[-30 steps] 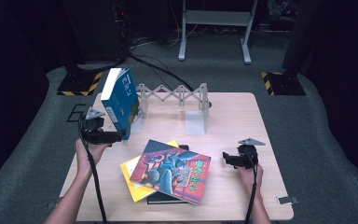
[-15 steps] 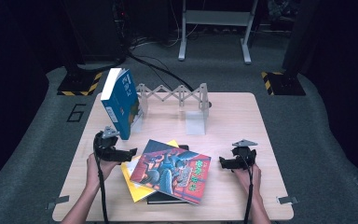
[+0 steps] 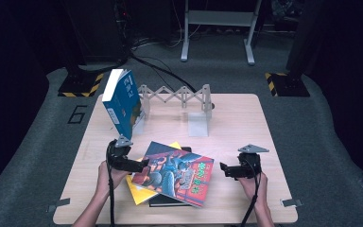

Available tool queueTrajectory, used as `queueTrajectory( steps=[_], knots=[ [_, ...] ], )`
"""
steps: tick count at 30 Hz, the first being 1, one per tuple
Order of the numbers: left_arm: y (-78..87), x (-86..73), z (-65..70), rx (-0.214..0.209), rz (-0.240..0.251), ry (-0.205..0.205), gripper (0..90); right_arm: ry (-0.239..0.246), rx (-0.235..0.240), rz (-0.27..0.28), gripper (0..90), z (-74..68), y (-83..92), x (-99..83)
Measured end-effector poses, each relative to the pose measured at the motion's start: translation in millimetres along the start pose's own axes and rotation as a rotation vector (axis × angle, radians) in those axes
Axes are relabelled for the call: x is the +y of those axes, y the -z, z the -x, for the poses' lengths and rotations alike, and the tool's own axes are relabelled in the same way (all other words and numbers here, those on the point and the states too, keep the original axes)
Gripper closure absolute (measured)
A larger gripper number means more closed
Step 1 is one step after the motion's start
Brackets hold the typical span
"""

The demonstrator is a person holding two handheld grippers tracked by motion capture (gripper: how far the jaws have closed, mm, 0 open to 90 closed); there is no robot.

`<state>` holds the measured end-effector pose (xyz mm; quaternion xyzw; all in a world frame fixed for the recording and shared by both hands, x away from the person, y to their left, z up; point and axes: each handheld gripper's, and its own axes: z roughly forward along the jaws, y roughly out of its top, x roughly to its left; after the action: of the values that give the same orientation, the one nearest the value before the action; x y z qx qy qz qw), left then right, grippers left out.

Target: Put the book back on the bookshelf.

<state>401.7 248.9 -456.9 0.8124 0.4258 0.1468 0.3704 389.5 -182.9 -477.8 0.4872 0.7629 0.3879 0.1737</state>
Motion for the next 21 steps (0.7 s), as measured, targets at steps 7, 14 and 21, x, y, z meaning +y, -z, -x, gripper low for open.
queueTrajectory(
  steps=[7, 14, 21],
  knots=[
    [-6.8, -3.3, 8.1, -0.026, -0.006, -0.005, 1.4, 0.024, 0.109, -0.013, 4.0, -32.1, 7.2, 5.7],
    [-11.4, -5.4, 13.0, -0.077, 0.004, -0.002, 5.7, 0.02, 0.178, -0.059, 16.5, -52.0, 0.3, 6.9],
    [-14.6, -4.2, 18.6, -0.12, 0.022, -0.002, 15.1, -0.005, 0.205, -0.091, 32.6, -57.8, -3.2, 7.2]
  ],
)
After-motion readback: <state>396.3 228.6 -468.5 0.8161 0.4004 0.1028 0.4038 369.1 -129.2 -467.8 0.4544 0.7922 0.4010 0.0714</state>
